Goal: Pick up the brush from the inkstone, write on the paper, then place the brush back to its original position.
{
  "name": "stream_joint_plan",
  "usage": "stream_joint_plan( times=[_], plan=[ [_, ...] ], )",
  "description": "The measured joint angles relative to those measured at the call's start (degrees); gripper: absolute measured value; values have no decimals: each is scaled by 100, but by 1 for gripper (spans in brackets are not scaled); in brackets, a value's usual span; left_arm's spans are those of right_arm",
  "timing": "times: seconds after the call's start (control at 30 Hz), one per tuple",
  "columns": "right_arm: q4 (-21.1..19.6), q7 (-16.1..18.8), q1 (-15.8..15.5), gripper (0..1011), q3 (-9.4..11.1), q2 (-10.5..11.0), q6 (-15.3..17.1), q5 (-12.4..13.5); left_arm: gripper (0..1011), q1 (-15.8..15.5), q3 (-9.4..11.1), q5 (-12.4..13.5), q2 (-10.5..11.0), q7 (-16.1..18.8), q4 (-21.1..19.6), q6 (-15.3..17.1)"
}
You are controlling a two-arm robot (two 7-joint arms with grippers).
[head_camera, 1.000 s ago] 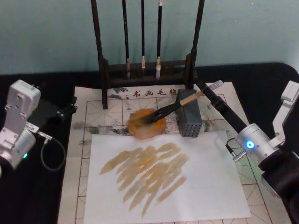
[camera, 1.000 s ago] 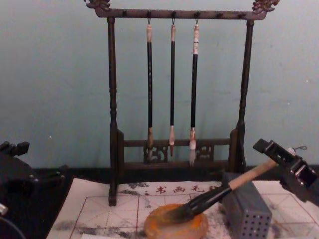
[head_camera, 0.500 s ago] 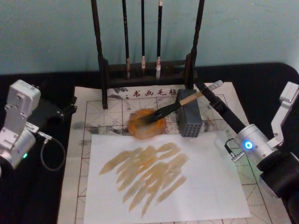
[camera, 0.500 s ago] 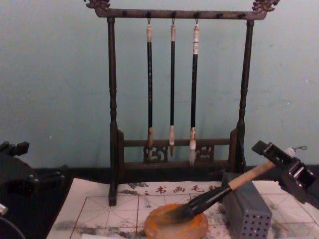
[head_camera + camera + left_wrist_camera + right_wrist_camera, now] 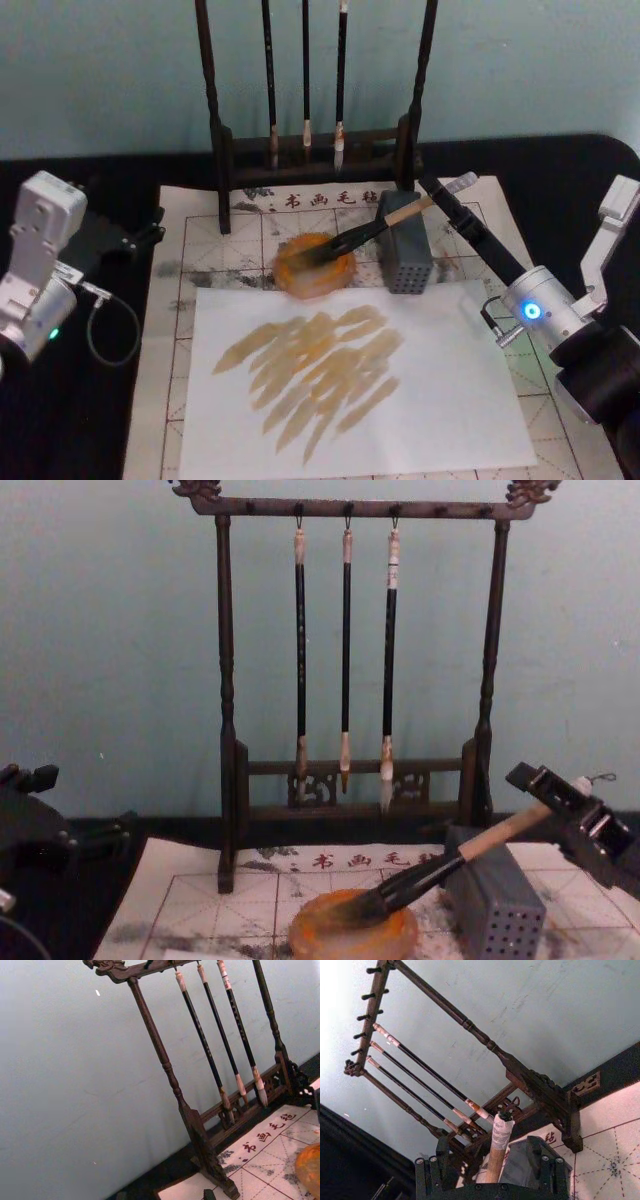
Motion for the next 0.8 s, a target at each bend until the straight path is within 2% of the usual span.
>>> stream_joint_plan(
  times=[0.6, 0.8],
  plan=[
    [-7, -4, -5, 1000, 7, 0, 8, -6, 1001, 0, 0, 0, 0, 0, 0, 0],
    [-7, -4, -5, 875, 7, 0, 11, -10, 1001, 0, 0, 0, 0, 0, 0, 0]
  ],
)
